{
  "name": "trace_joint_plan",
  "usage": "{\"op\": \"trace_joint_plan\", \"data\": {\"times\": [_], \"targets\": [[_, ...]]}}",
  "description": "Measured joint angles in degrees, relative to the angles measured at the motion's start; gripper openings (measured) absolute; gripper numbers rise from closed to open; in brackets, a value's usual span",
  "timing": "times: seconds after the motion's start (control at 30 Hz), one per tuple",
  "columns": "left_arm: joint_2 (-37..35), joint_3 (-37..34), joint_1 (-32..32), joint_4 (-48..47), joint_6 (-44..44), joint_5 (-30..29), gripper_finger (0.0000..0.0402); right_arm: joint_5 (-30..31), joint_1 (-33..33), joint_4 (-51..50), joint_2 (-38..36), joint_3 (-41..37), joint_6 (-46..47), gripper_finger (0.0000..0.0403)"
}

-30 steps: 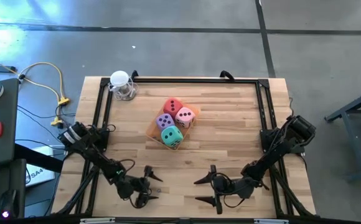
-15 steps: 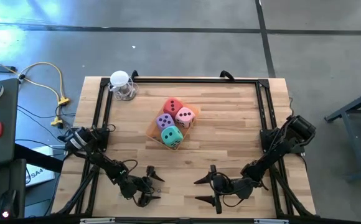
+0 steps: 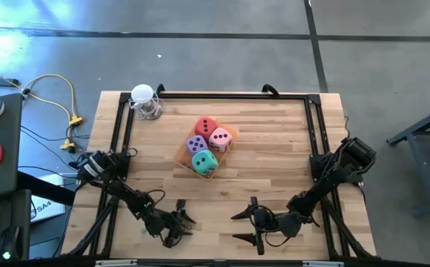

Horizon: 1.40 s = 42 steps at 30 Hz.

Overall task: Pick & Place Dice
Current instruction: Put the small dark blue die into the orange bin

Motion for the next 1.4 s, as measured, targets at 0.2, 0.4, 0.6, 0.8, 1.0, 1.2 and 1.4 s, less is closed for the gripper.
{"op": "trace_joint_plan", "data": {"times": [0.2, 0.4, 0.6, 0.8, 1.0, 1.2, 1.4], "targets": [[0.1, -0.1, 0.1, 0.0, -0.1, -0.2, 0.0121, 0.0, 0.0, 0.0, 0.0, 0.0, 0.0, 0.0272], [0.1, -0.1, 0.1, 0.0, -0.1, -0.4, 0.0073, 0.0, 0.0, 0.0, 0.0, 0.0, 0.0, 0.0272], [0.1, -0.1, 0.1, 0.0, 0.4, -0.4, 0.0059, 0.0, 0.0, 0.0, 0.0, 0.0, 0.0, 0.0272], [-1.6, -0.2, 0.6, -0.5, 2.4, 0.4, 0.0059, 0.2, 0.0, 0.0, 0.0, 0.0, 0.0, 0.0272], [-9.1, -0.4, 1.7, -5.0, 8.7, -0.3, 0.0058, 0.2, 0.0, 0.0, 0.0, 0.0, 0.0, 0.0272], [-20.3, -0.3, 6.8, -15.7, 11.4, -2.8, 0.0058, 0.1, 0.0, -0.6, 0.0, 0.0, 1.1, 0.0272], [-32.5, -0.3, 16.1, -30.3, 10.0, -7.8, 0.0058, 0.2, 0.0, -1.3, 0.0, 0.0, 1.0, 0.0272]]}}
